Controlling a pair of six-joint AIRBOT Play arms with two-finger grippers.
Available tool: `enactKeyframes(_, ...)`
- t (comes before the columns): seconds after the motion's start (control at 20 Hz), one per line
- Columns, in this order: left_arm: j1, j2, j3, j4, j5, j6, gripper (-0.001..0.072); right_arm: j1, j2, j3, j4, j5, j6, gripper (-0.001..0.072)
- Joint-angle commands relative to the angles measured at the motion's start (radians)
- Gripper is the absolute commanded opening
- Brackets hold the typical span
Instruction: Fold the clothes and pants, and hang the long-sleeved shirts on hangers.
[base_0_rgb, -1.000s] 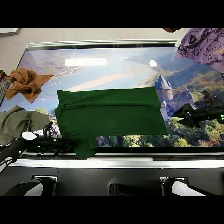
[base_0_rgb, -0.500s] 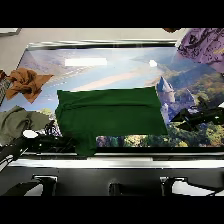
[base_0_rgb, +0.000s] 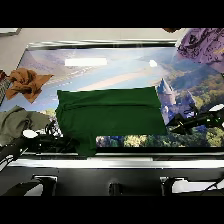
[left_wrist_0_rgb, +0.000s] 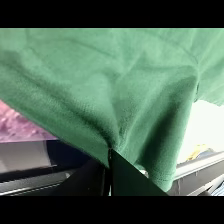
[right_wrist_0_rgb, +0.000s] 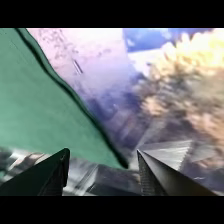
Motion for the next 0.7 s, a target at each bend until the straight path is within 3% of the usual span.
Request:
enactKeyframes(0.0,0.000,0.000,0.001,0.000,-0.006,0.000,0.0024,0.001,-0.016,-0.060,0.020,-0.005,-0.031,0.0476)
enactKeyframes(0.1,0.000,0.000,0.001,0.000,-0.009,0.000,0.0023,0.001,-0.016,-0.104,0.022,-0.023,-0.041,0.0466)
enactKeyframes(0.3,0.006,0.000,0.011,0.018,-0.025,0.000,0.0023,0.001,-0.011,-0.125,0.080,-0.074,-0.078,0.0034)
enactKeyframes(0.35,0.022,0.002,0.029,0.054,-0.049,-0.015,0.0023,0.001,-0.001,-0.124,0.096,-0.092,-0.077,0.0032)
enactKeyframes(0.5,0.099,0.023,0.140,0.334,-0.185,-0.206,0.0022,0.001,0.061,-0.124,0.105,-0.097,-0.053,0.0031)
enactKeyframes(0.65,0.130,0.067,0.285,0.518,-0.323,-0.241,0.0021,0.001,0.156,-0.124,0.024,-0.038,0.002,0.0030)
